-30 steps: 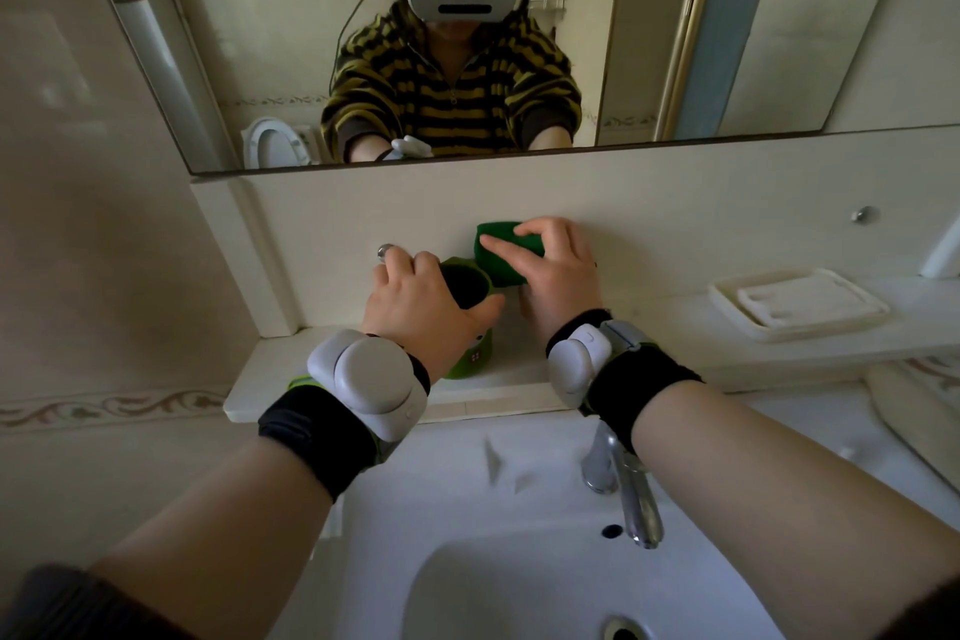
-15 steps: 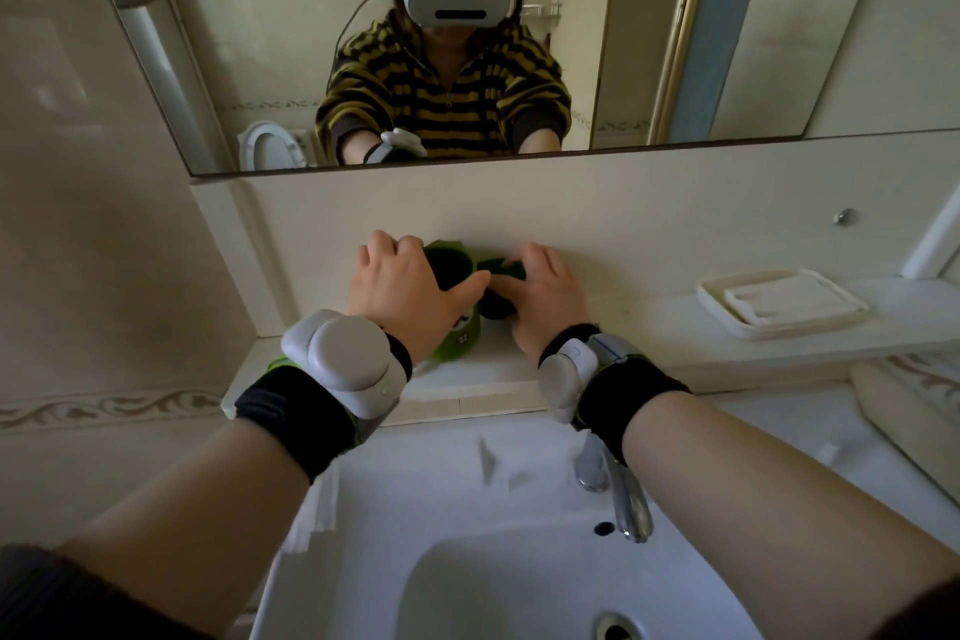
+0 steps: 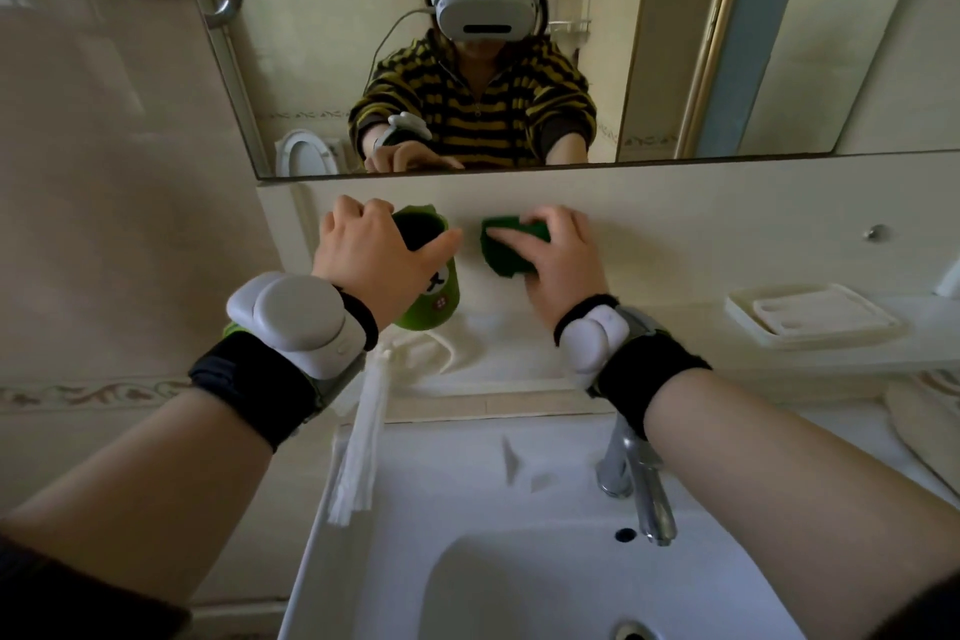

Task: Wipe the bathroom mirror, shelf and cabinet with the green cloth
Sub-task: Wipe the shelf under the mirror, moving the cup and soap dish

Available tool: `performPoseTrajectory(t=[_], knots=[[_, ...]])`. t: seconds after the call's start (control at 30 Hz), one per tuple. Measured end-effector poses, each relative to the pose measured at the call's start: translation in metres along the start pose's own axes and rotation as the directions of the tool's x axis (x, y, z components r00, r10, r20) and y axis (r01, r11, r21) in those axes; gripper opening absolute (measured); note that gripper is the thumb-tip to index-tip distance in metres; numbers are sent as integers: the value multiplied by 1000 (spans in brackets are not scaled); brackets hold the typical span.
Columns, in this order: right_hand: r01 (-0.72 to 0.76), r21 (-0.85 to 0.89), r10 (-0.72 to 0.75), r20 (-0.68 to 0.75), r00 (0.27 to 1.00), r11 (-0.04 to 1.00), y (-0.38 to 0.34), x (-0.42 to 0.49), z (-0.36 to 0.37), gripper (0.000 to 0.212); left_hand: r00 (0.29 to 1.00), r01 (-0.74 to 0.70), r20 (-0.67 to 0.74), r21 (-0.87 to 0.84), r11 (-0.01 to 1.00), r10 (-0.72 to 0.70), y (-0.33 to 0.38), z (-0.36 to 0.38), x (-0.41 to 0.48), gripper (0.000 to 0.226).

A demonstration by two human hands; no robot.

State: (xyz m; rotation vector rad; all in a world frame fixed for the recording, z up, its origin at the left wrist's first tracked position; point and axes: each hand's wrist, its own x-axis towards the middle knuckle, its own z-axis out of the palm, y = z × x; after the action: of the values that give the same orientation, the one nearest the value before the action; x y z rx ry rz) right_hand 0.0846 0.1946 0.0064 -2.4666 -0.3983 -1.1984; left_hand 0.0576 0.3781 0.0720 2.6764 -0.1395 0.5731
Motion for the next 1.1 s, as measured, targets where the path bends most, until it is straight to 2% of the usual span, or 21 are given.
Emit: performPoseTrajectory(t=[0.1,0.23,0.37,0.53,0.87,1.1], knots=[[41,14,-39,-116,992,999,-15,29,-5,53,1000,11,-7,19,1000,-11,-5,-6,3,79],[36,-11,-37,-92,995,999,-20,42,-1,57,1000,18,-10,39,999,-18,-11,-8,7,77],[3,-25,-7,-138,990,1000,-20,36,11,59,1000,21,-14,49,999,-20,-15,-7,11,79],[36,-46,-42,-158,987,998,-15,31,19,59,1000,15,-22,43,999,-14,-18,-5,15,83],[24,-33,-25,-48,999,999,-14,8,32,56,1000,11,-14,44,999,-11,-21,-2,15,88],[-17,-17,19,114,993,1000,-14,-9,41,51,1000,16,-8,47,999,-15,-20,0,14,88]])
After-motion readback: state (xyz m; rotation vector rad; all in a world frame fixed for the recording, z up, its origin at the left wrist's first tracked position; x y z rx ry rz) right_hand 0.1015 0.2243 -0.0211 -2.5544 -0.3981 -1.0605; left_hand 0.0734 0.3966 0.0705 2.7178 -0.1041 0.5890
